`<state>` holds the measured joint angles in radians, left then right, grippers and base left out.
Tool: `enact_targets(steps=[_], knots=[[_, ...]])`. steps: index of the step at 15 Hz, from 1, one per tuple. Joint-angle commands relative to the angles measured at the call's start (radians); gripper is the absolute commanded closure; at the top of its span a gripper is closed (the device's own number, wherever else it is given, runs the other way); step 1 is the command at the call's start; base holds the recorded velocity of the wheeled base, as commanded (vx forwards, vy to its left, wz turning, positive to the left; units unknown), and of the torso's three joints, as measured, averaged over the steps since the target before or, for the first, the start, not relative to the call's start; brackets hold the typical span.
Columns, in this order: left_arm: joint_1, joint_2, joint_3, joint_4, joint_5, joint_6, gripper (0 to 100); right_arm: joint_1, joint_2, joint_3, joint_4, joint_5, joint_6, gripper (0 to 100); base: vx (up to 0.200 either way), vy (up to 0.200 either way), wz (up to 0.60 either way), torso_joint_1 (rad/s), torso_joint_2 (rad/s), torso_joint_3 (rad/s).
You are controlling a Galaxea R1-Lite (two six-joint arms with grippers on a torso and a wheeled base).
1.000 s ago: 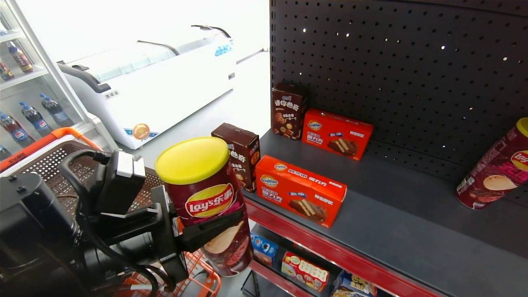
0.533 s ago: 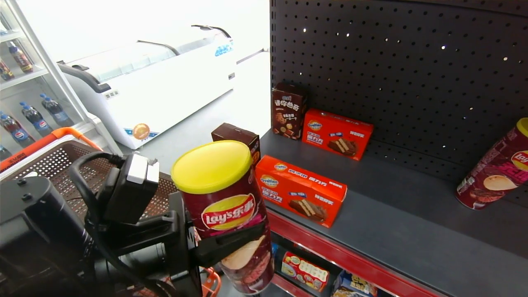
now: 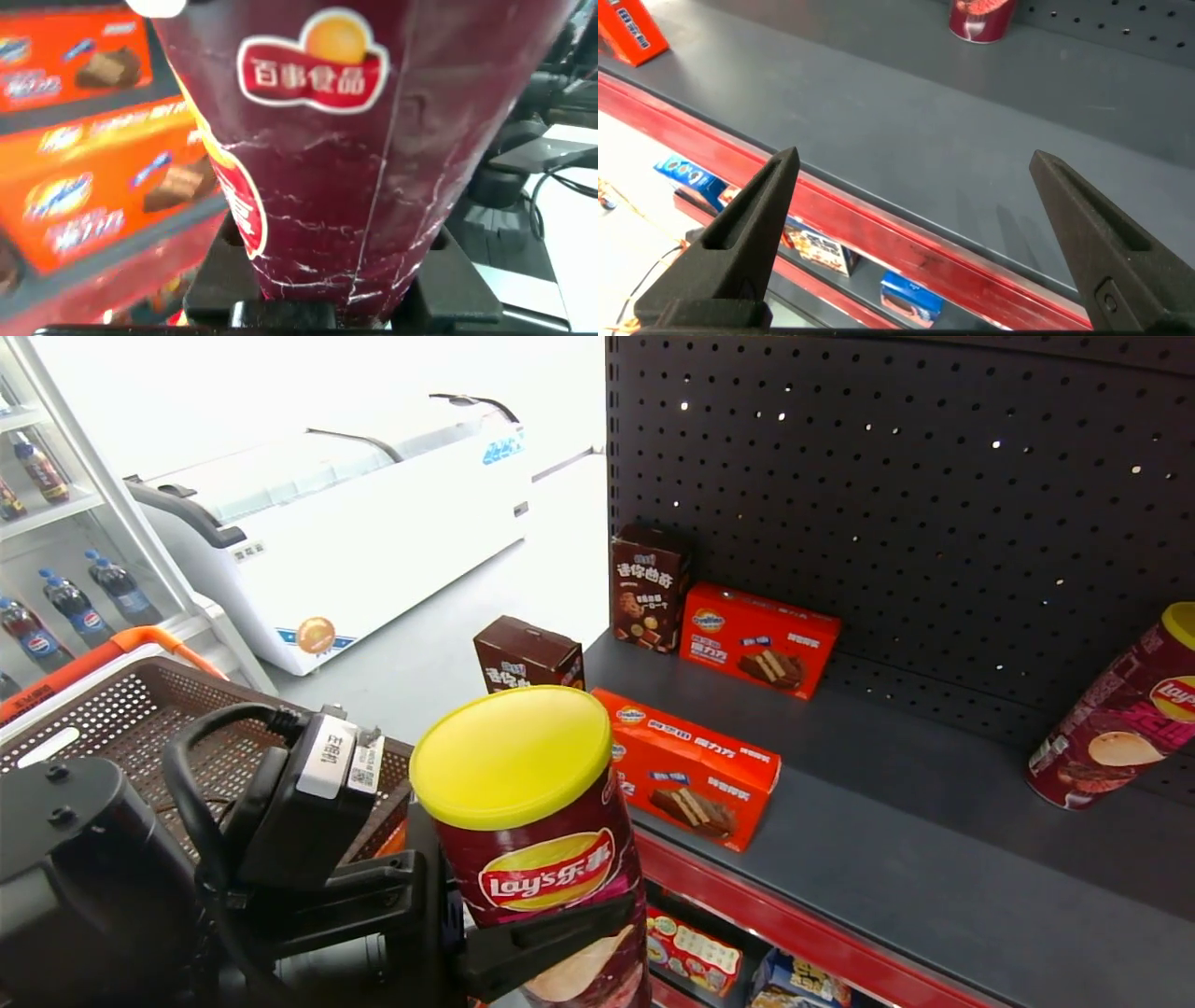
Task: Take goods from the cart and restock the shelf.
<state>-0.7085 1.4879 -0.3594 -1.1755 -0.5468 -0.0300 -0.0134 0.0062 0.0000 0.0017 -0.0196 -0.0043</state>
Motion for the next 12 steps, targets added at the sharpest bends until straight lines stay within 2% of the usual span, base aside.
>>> enact_targets(steps=[1, 11, 12], knots=[[-0.002, 0.002, -0.006, -0.003, -0.001, 0.001, 100, 0.0, 0.001, 0.0, 0.0, 0.0, 0.0, 0, 0.0, 0.0, -0.6, -0.007, -0.01, 0.007], [-0.012, 0.018, -0.01, -0.009, -0.008, 0.001, 100, 0.0, 0.001, 0.0, 0.0, 0.0, 0.0, 0, 0.0, 0.0, -0.6, 0.004, 0.0, 0.003], [-0.012, 0.018, -0.01, -0.007, -0.008, 0.002, 100, 0.0, 0.0, 0.0, 0.0, 0.0, 0.0, 0, 0.0, 0.0, 0.0, 0.0, 0.0, 0.0]])
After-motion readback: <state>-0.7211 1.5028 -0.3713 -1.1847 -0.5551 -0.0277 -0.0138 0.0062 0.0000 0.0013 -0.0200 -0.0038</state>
